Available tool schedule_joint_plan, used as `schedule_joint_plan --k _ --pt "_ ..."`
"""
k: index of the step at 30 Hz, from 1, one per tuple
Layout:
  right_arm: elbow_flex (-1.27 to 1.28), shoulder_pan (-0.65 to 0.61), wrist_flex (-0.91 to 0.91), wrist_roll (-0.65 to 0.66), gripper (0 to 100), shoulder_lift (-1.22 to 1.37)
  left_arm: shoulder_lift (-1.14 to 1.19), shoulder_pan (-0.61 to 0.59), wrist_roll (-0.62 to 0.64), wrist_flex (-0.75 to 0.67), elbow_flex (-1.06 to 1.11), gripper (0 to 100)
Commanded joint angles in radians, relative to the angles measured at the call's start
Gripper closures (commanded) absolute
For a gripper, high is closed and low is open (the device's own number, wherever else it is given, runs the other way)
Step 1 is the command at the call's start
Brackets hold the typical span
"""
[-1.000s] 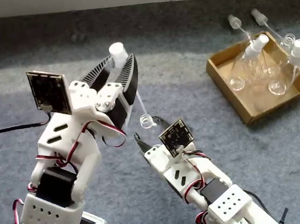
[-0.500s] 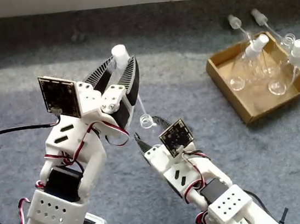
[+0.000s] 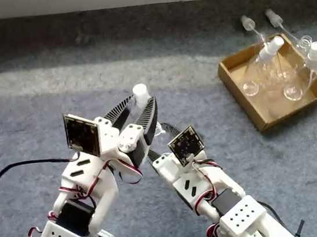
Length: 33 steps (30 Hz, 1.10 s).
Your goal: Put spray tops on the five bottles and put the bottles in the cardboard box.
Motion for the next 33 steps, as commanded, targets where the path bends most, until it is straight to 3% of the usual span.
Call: schedule_joint_plan --k 1,9,27,33 --pt "0.004 -0.002 -0.025 -0.005 90.3 -0.019 -0.064 0.021 -0.009 -0.025 0.061 99" --pt "0.004 0.012 -0.025 -0.003 90.3 -0.019 -0.071 0.033 -0.006 -0.094 0.162 99" --pt "0.004 0.031 -0.025 -0.002 90.3 -0.019 -0.071 0.038 -0.008 -0.097 0.289 99" --pt "0.004 0.031 -0.025 -0.002 90.3 -0.019 -0.073 0.096 -0.015 -0.098 0.288 99"
